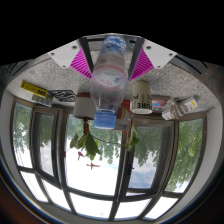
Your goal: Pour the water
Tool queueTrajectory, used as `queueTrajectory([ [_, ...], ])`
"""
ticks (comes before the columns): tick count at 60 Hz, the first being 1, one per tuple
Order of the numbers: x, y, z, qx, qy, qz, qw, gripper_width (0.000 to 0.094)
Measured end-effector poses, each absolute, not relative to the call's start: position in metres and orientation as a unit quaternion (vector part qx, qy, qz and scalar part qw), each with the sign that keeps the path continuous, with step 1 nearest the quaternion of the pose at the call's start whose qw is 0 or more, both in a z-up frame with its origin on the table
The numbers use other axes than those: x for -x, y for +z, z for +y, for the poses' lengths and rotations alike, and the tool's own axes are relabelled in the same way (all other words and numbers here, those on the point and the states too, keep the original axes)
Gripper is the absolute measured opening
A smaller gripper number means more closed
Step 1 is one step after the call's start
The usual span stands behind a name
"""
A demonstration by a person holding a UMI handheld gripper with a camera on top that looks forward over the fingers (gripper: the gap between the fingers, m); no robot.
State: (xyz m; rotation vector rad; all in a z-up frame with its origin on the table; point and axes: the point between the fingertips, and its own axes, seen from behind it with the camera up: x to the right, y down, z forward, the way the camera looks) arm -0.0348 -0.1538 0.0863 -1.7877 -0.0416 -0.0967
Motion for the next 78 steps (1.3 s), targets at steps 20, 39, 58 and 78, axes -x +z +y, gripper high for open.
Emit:
queueTrajectory([
  [20,0.033,0.094,-0.139,0.765,-0.028,-0.005,0.643,0.0296],
  [39,-0.034,0.156,-0.131,0.741,-0.203,-0.001,0.64,0.0297],
  [58,-0.056,0.353,-0.039,0.51,-0.596,-0.248,0.569,0.0292],
  [78,0.071,0.31,0.069,0.243,-0.701,-0.567,0.358,0.0296],
])
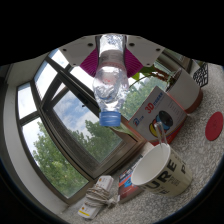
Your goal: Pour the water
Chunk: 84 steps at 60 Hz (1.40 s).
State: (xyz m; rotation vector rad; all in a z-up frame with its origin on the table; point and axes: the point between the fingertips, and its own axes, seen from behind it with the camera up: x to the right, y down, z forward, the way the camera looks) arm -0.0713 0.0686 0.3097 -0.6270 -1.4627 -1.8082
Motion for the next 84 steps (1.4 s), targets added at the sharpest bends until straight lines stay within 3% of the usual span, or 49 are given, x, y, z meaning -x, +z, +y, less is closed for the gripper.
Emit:
queueTrajectory([
  [4,0.087,0.28,0.078,0.201,-0.694,-0.612,0.322,0.0296],
  [10,0.102,0.253,0.087,0.17,-0.68,-0.645,0.304,0.0297],
  [21,0.106,0.27,0.087,0.185,-0.671,-0.63,0.344,0.0296],
  [27,0.101,0.318,0.074,0.258,-0.647,-0.568,0.437,0.0297],
  [36,0.071,0.406,0.045,0.449,-0.483,-0.377,0.65,0.0295],
  [39,0.056,0.42,0.034,0.503,-0.404,-0.299,0.703,0.0296],
  [44,0.037,0.416,0.028,0.572,-0.248,-0.196,0.757,0.0295],
  [49,0.021,0.395,0.027,0.614,-0.13,-0.114,0.77,0.0295],
  [57,-0.007,0.309,0.044,0.681,-0.01,-0.034,0.731,0.0296],
  [60,-0.006,0.262,0.049,0.703,0.008,-0.02,0.711,0.0296],
  [73,-0.012,0.133,0.067,0.76,0.029,-0.023,0.649,0.0296],
  [79,-0.012,0.089,0.065,0.781,0.033,-0.028,0.623,0.0301],
  [80,-0.011,0.1,0.068,0.76,0.033,-0.031,0.648,0.0299],
  [84,-0.006,0.096,0.066,0.755,0.022,-0.05,0.654,0.0305],
])
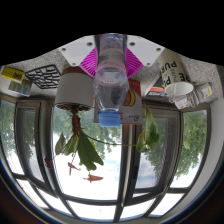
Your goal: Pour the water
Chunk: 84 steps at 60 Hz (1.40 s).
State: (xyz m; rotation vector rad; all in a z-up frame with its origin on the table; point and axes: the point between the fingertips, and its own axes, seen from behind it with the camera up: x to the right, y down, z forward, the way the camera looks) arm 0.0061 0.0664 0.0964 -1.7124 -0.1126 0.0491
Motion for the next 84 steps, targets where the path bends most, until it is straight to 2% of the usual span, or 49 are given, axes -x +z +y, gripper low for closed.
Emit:
queueTrajectory([
  [6,-0.006,0.097,0.067,0.757,0.011,-0.047,0.652,0.0406],
  [11,-0.008,0.09,0.067,0.772,0.017,-0.039,0.634,0.0532],
  [13,-0.008,0.083,0.065,0.786,0.022,-0.036,0.616,0.063],
  [16,-0.009,0.078,0.06,0.797,0.028,-0.03,0.602,0.086],
  [19,-0.013,0.081,0.053,0.8,0.027,-0.022,0.599,0.0837],
  [32,-0.02,0.094,-0.005,0.817,-0.004,-0.016,0.576,0.0852],
  [42,-0.007,0.113,-0.087,0.83,-0.003,0.003,0.558,0.0856],
  [58,0.013,0.154,-0.236,0.829,-0.036,0.039,0.556,0.0857],
  [68,0.016,0.163,-0.311,0.83,-0.059,0.049,0.552,0.0859],
  [84,0.021,0.169,-0.37,0.828,-0.07,0.052,0.554,0.0857],
])
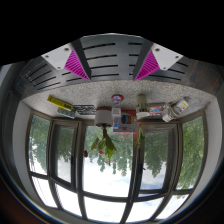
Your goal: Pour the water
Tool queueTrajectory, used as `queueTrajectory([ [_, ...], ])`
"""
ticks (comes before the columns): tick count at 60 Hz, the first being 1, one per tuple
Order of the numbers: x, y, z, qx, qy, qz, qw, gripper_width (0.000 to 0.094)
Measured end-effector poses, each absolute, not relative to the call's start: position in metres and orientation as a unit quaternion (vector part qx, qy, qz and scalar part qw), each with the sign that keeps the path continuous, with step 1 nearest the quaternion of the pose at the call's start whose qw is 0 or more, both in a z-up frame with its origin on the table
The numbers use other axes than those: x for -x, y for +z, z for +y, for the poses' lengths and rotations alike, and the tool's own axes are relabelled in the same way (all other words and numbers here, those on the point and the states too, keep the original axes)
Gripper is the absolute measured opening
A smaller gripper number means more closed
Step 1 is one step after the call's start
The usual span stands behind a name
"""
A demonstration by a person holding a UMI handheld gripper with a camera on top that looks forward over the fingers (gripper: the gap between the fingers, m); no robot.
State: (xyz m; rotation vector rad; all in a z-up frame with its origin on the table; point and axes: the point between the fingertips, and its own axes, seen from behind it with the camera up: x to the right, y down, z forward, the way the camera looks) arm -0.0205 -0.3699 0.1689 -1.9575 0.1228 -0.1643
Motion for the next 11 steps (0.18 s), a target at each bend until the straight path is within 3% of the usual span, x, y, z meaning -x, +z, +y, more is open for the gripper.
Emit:
queueTrajectory([
  [11,0.0172,0.1749,-0.3807,0.824,-0.081,0.043,0.56,0.0858],
])
